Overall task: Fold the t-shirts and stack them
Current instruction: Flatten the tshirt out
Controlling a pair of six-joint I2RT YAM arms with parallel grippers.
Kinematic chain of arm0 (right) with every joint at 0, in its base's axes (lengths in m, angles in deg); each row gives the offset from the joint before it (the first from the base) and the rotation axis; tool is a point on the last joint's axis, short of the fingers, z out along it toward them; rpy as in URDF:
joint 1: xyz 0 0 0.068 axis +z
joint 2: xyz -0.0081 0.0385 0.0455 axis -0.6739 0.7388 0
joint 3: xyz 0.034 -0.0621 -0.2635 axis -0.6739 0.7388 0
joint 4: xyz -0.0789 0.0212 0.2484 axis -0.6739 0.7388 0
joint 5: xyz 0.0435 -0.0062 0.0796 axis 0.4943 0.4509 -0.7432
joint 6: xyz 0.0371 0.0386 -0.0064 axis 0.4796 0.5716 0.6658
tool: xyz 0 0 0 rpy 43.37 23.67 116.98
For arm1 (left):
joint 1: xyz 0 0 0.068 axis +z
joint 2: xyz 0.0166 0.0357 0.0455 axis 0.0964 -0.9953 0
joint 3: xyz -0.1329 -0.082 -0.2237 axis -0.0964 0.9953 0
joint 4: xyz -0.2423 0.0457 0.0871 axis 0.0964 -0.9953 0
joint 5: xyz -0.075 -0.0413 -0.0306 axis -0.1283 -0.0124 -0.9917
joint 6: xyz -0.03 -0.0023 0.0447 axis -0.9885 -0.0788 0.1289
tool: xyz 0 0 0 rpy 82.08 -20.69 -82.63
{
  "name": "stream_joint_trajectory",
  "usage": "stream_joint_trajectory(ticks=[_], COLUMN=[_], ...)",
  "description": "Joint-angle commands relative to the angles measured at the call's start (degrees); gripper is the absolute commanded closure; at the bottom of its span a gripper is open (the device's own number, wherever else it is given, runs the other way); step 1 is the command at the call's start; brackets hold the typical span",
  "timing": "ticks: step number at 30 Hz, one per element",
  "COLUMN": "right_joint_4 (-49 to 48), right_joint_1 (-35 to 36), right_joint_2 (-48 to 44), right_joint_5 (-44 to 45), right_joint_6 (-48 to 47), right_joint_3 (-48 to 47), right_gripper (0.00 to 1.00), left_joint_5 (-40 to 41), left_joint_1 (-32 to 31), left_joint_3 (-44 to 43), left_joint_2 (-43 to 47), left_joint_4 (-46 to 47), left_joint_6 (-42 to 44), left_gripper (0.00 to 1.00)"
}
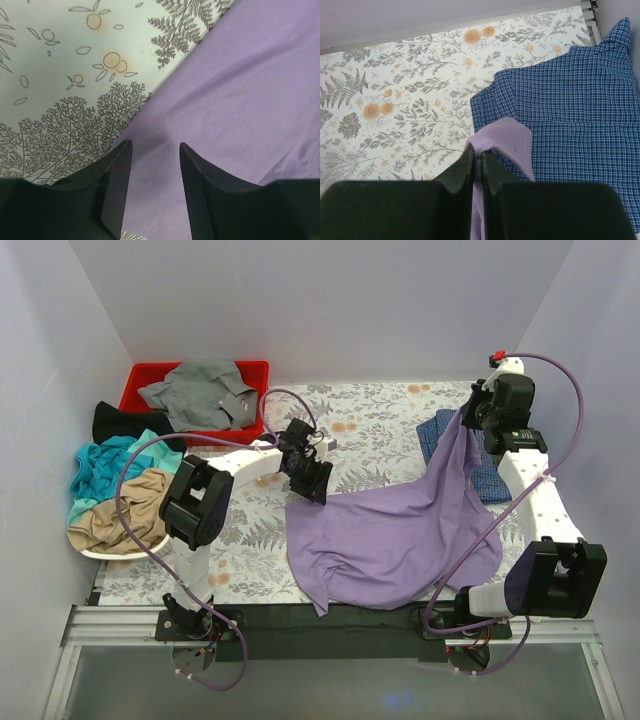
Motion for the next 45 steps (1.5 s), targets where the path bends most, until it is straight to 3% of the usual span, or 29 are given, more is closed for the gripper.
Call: stream_joint_trajectory(ticks=[1,8,18,26,37,45], right_joint_4=[-2.76,-2.59,-2.59,-2.59,-2.59,-2.67], right_joint_1=[-0.43,-0.52,-0.70,-0.96,-1.49,-1.75], right_joint_2=[0.36,0.53,1.06,0.80,0.97,1.15], right_joint_5=[-0.62,-0.62,-2.27,-2.29,-2.82,-4.05], right_joint_6=[-0.12,-0.03,0.15,0.23,0.15,0.50], right_joint_3=[-1.32,-1.24,-1.06,-0.53,-0.53,-0.36], right_gripper=[0.99,0.99,0.99,0.99,0.99,0.99], left_joint_5=[-2.29,2.01,6.77,11.95,3.00,2.37], left_joint_1=[-0.31,-1.02,-1.02,-1.10,-1.10,-2.25], left_joint_3=[0.34,2.19,-1.85,-0.36,0.60,2.62], left_joint_2=[-0.58,-1.55,2.49,6.17,0.65,-3.40], left_joint_4=[-3.56,-2.78,1.62,6.45,0.91,-2.86], left_joint_6=[2.80,3.85,2.53,1.22,4.47,5.26], left_gripper=[0.58,0.59,0.59,0.60,0.59,0.59])
